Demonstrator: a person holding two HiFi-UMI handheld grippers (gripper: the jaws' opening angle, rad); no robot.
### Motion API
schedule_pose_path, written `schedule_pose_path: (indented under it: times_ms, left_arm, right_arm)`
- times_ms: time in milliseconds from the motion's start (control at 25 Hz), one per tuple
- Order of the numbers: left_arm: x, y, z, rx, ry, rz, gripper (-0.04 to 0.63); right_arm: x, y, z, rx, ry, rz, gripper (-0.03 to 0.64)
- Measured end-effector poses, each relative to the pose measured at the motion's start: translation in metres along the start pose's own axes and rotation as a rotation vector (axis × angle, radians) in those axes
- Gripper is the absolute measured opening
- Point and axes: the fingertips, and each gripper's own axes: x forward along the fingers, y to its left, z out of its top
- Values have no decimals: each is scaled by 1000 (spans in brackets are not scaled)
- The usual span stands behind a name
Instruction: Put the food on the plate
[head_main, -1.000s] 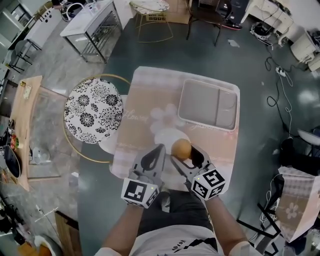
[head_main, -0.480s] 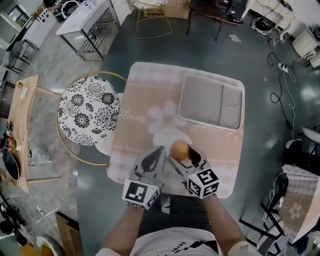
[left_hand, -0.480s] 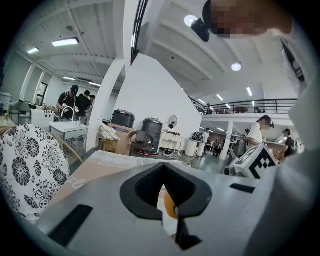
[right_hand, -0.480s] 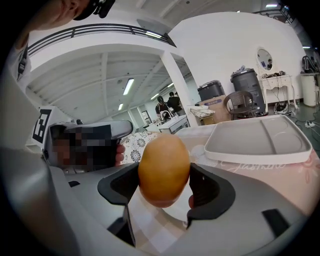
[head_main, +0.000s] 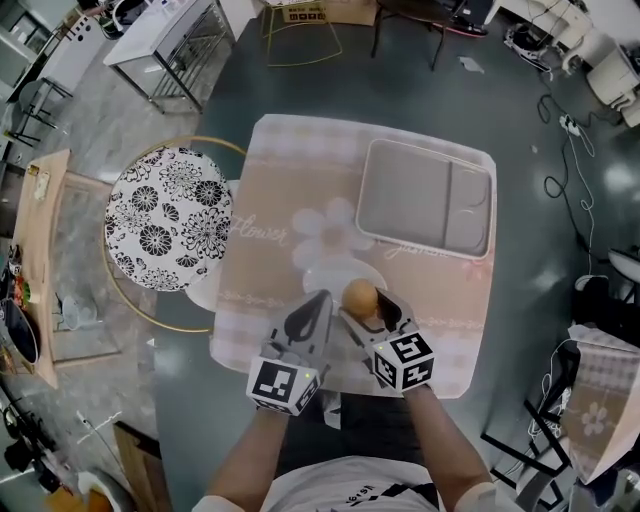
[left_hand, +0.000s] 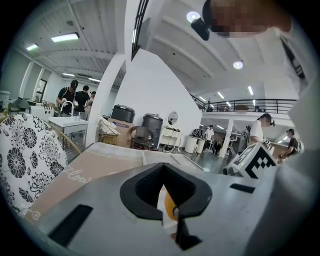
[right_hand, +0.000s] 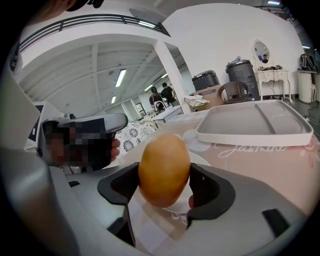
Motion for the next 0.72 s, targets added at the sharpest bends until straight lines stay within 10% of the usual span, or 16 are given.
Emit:
schedule_pose_path:
  times_ms: [720]
  left_arm:
    - [4,10,-3,-2,29,26,6]
  right_arm:
    - [17,-1,-12,-117,166,-34,310]
